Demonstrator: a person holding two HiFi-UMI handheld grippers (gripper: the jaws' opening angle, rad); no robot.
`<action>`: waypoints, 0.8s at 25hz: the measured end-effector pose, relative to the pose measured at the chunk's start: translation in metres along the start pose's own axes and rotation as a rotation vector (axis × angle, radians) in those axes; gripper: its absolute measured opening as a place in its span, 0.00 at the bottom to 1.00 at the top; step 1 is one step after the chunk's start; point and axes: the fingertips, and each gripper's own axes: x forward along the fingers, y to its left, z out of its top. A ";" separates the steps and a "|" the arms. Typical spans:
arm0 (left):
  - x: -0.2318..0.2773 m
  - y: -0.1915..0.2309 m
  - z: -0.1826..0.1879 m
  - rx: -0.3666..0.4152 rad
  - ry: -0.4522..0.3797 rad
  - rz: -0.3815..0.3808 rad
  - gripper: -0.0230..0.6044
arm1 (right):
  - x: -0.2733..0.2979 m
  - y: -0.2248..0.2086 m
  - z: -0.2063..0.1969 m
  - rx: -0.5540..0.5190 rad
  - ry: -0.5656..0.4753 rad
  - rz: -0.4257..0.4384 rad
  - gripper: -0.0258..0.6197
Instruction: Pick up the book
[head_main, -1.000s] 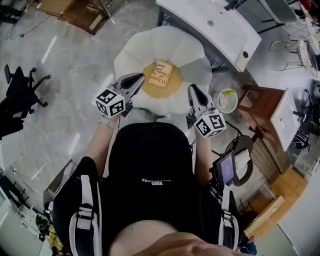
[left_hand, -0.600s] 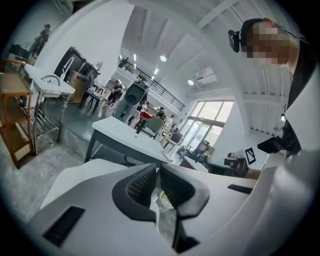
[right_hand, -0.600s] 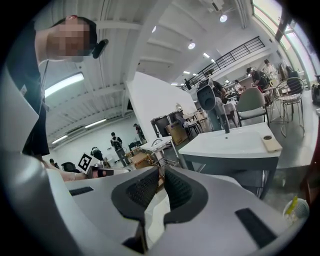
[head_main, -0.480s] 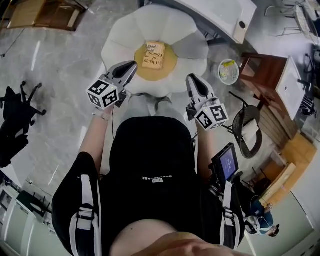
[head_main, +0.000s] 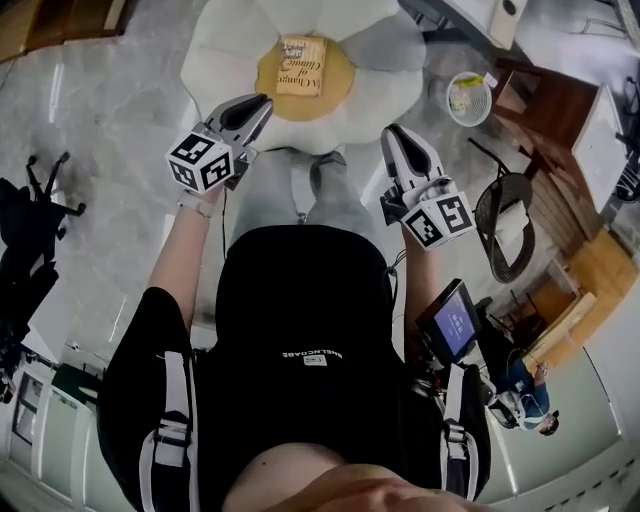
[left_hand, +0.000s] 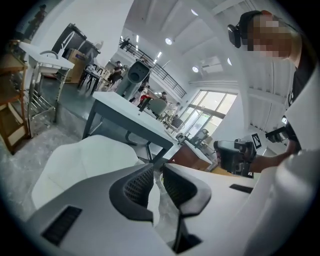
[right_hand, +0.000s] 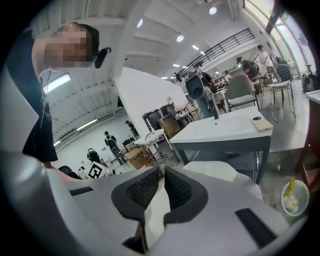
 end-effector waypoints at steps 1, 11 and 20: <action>0.005 0.005 -0.007 -0.002 0.013 0.002 0.12 | 0.002 -0.004 -0.005 0.008 0.004 0.001 0.12; 0.053 0.072 -0.080 -0.028 0.075 0.039 0.23 | 0.037 -0.066 -0.079 0.071 0.068 -0.004 0.12; 0.087 0.105 -0.159 -0.013 0.165 0.015 0.26 | 0.052 -0.094 -0.127 0.095 0.114 -0.005 0.12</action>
